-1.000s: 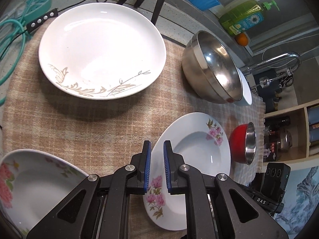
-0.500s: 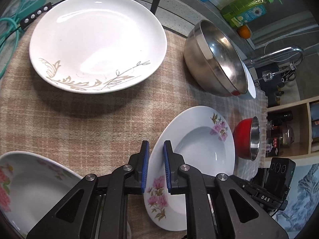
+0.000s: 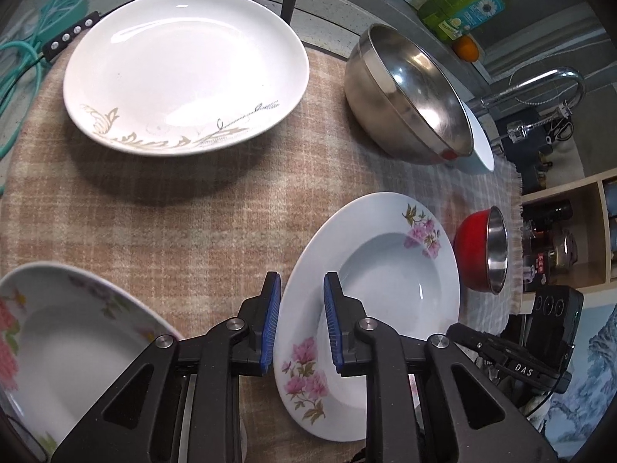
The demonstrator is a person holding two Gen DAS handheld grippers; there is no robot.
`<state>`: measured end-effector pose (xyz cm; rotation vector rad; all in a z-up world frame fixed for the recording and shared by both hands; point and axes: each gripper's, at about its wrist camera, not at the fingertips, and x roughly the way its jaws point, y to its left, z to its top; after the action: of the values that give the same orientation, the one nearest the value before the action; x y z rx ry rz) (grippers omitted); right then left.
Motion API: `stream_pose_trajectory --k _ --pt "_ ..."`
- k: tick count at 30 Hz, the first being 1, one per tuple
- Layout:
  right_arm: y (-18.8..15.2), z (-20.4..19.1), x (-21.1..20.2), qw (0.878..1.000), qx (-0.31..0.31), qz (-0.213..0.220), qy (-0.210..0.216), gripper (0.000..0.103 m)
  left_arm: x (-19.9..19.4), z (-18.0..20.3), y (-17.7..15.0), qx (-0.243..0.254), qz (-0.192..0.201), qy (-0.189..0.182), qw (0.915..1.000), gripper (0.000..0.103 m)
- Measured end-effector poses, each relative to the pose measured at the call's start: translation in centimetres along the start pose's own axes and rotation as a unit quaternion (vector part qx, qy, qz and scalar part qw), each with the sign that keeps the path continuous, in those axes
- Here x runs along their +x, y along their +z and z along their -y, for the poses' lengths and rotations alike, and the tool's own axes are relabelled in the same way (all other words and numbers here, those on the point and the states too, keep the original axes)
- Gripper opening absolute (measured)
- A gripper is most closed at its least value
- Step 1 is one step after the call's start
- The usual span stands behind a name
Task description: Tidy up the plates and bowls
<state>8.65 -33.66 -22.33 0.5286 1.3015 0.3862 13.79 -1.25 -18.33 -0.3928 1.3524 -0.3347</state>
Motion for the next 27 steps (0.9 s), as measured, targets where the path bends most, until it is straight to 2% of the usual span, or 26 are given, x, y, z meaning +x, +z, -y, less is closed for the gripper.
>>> stream_pose_trajectory --k 14,27 --pt "-0.5 0.4 -0.3 1.0 -0.019 -0.015 -0.014 0.013 -0.3 0.9 -3.4 -0.007 0.001 0.007 1.0 0.019" --pt "-0.7 -0.1 0.0 0.999 -0.028 -0.015 -0.022 0.013 -0.3 1.5 -5.4 -0.008 0.007 0.017 0.9998 0.019"
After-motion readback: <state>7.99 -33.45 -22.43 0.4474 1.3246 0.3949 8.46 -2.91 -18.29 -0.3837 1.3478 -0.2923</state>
